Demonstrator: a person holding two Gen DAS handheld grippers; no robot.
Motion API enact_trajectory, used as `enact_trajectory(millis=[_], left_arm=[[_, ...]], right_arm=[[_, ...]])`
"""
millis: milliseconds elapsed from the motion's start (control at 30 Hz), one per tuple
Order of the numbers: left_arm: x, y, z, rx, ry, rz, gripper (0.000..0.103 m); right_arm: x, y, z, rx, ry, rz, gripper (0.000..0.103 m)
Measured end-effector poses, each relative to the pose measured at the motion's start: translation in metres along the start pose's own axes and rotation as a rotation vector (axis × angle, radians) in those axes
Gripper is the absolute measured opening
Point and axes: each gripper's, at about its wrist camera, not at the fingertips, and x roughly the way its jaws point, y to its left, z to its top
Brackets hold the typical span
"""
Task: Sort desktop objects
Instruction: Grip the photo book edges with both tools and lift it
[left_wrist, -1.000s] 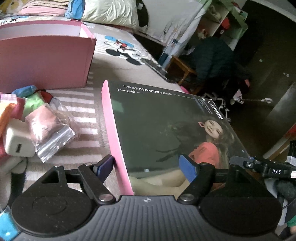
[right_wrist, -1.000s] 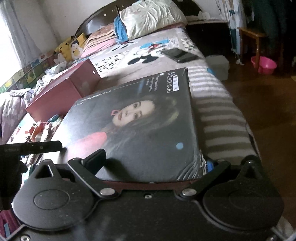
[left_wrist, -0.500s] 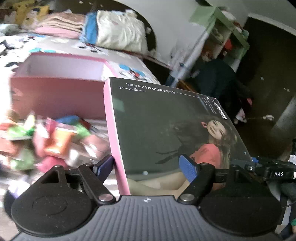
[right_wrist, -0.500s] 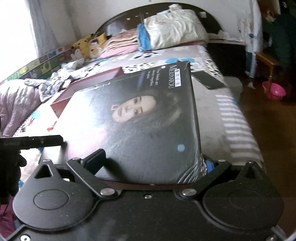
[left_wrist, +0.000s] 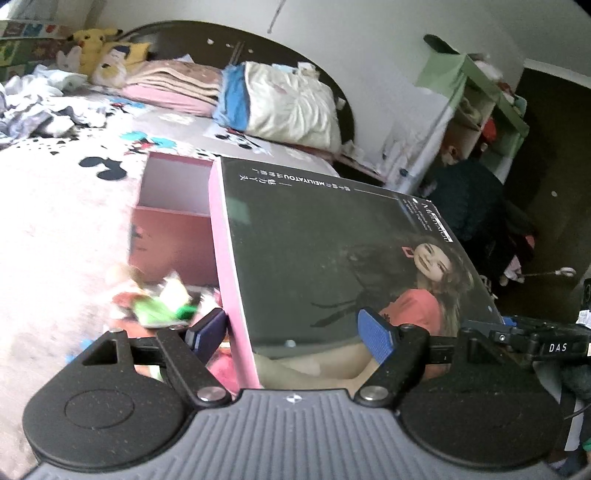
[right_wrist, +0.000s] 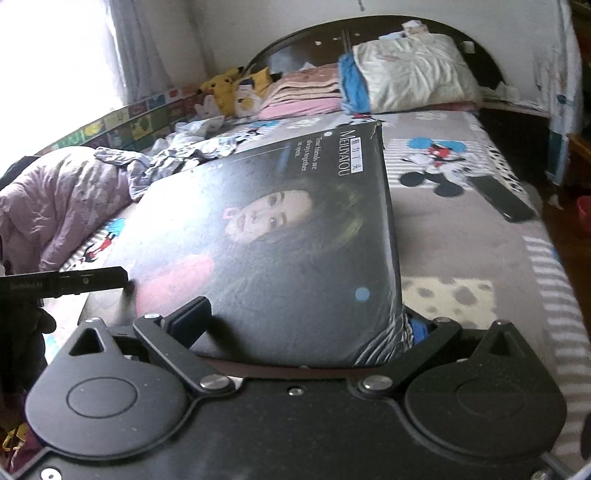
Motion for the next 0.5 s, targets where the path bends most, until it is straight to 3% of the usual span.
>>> enact_trajectory(millis=[500], left_arm=[[0.012, 0.054, 0.044, -0.011, -0.028, 0.053, 0.077]], right_arm=[[0.063, 0.034, 0.043, -0.01, 0.017, 0.053, 0.102]])
